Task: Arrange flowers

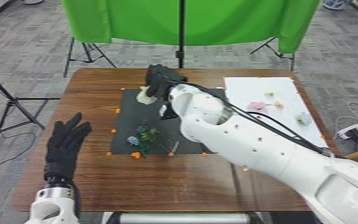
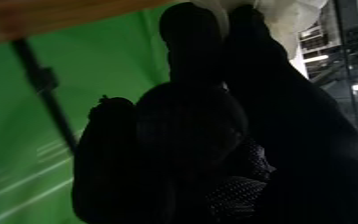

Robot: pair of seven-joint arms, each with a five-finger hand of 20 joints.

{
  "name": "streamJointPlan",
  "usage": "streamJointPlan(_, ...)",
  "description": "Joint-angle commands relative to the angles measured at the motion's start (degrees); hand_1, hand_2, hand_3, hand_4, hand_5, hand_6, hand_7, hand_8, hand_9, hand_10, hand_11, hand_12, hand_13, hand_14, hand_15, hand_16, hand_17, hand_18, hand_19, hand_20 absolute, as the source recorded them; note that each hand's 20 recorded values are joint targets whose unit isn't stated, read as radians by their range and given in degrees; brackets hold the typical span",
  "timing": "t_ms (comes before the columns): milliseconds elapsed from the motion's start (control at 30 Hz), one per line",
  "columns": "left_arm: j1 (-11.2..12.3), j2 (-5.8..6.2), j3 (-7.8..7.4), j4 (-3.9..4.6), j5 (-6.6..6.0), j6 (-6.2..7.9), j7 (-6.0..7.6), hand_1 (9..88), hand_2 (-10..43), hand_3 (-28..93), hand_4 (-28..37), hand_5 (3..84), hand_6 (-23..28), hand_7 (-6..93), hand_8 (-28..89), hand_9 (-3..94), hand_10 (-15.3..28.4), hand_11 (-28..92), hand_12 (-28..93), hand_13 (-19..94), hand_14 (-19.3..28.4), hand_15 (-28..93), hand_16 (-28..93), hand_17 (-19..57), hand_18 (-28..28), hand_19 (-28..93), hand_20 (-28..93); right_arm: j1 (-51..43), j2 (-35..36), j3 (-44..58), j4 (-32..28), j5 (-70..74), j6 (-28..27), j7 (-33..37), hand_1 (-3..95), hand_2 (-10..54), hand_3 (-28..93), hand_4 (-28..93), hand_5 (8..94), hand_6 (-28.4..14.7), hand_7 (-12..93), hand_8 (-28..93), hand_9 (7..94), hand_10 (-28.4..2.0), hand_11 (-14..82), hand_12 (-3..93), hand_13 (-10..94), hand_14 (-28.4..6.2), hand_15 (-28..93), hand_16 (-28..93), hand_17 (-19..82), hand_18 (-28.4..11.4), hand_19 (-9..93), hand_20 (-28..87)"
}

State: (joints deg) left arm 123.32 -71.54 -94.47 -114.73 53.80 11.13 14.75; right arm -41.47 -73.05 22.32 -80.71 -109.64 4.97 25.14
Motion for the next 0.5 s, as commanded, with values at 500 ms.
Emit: streamJointPlan(500, 0.3, -0.16, 0.34, 0.60, 0.02, -2.60, -0.27, 15.4, 10.9, 62, -28.3, 40.3, 3.6, 7.8, -5, 41.5, 12.8, 14, 16, 29, 15.9, 17, 4, 0.2, 12.8, 5, 19, -1.4, -1.5, -1.6, 3.6, -1.0, -3.3, 0.9, 46.7, -9.5, 60, -15, 70.1, -2.9, 14, -6, 86.1, -12.2, 30.6, 24.9, 94, -1.9, 54, 35, 69, -7.5, 93, 49)
